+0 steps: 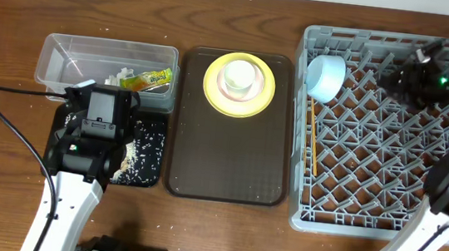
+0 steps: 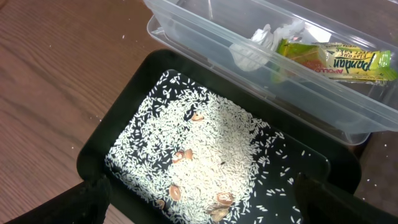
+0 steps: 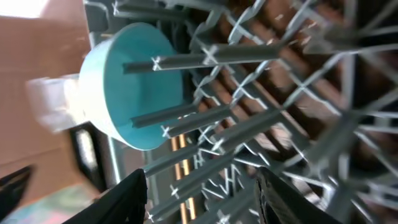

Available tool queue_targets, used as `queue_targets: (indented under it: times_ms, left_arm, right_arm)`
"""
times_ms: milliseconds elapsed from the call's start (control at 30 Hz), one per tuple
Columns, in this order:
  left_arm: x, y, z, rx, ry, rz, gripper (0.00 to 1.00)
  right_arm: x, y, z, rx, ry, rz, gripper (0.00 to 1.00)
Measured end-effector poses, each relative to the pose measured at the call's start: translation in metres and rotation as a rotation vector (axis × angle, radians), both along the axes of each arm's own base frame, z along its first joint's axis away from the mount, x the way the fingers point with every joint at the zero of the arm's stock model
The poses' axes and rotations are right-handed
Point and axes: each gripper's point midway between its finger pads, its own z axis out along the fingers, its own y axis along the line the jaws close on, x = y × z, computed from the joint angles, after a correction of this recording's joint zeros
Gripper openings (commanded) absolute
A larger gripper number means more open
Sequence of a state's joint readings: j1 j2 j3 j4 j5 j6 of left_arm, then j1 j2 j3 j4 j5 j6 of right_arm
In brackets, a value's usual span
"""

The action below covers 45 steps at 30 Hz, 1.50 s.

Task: Sort waste into correct bins and load items into the dishwasher rack
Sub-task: 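Move the right gripper left over the yellow plate with pink cup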

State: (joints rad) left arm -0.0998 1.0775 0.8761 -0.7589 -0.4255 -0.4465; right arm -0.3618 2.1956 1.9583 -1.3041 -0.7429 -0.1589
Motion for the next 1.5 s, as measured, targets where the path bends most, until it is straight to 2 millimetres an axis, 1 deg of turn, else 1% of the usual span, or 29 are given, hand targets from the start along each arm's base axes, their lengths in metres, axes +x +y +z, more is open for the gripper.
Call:
queue_targets:
  times_ms: [100,167,200,233,300,333,367,400,433,533,567,733,833,933,1033,1233,1300,1400,1500]
  left_arm:
    - [0.000,0.000,0.000,0.000,0.000,0.000,0.96]
    - [0.000,0.000,0.000,0.000,0.000,0.000,0.96]
    - [0.000,0.000,0.000,0.000,0.000,0.000,0.96]
    - [0.000,0.000,0.000,0.000,0.000,0.000,0.96]
    - [0.000,0.000,0.000,0.000,0.000,0.000,0.96]
    - [0.000,0.000,0.000,0.000,0.000,0.000,0.96]
    - [0.000,0.000,0.000,0.000,0.000,0.000,0.96]
    - [0.000,0.000,0.000,0.000,0.000,0.000,0.96]
    - [0.000,0.000,0.000,0.000,0.000,0.000,0.96]
    - [0.000,0.000,0.000,0.000,0.000,0.000,0.96]
    - [0.000,0.000,0.000,0.000,0.000,0.000,0.96]
    - [0.000,0.000,0.000,0.000,0.000,0.000,0.96]
    - [0.000,0.000,0.000,0.000,0.000,0.000,0.96]
    - [0.000,0.000,0.000,0.000,0.000,0.000,0.96]
    - [0.000,0.000,0.000,0.000,0.000,0.000,0.96]
    - [0.000,0.000,0.000,0.000,0.000,0.000,0.96]
    - [0.000,0.000,0.000,0.000,0.000,0.000,0.96]
    - [0.000,0.000,0.000,0.000,0.000,0.000,0.96]
    - [0.000,0.000,0.000,0.000,0.000,0.000,0.96]
  right_arm:
    - [0.002,0.010,0.039,-0.153,-0.076,0.010,0.49]
    - [0.000,0.026,0.063,-0.230,-0.129,0.036,0.48]
    - [-0.001,0.038,0.077,-0.270,-0.163,0.057,0.48]
    - [-0.003,0.053,0.089,-0.300,-0.194,0.084,0.45]
    - [-0.006,0.082,0.104,-0.347,-0.243,0.142,0.31]
    - [-0.008,0.098,0.107,-0.362,-0.254,0.173,0.21]
    - [-0.010,0.109,0.106,-0.374,-0.260,0.200,0.12]
    - [-0.012,0.122,0.104,-0.389,-0.257,0.226,0.05]
    - [-0.013,0.132,0.100,-0.403,-0.255,0.253,0.01]
    - [-0.014,0.154,0.082,-0.458,-0.228,0.310,0.01]
    - [-0.013,0.157,0.076,-0.479,-0.218,0.321,0.01]
    - [-0.004,0.163,0.039,-0.571,-0.165,0.357,0.01]
    - [0.001,0.158,0.016,-0.605,-0.120,0.362,0.01]
    - [0.006,0.150,0.002,-0.627,-0.090,0.356,0.01]
    - [0.008,0.141,-0.003,-0.639,-0.075,0.341,0.01]
    - [0.012,0.105,-0.004,-0.689,-0.031,0.254,0.01]
    - [0.011,0.095,-0.005,-0.702,-0.016,0.233,0.04]
    - [0.007,0.088,-0.006,-0.702,0.015,0.216,0.08]
    - [0.003,0.091,-0.005,-0.683,0.025,0.222,0.11]
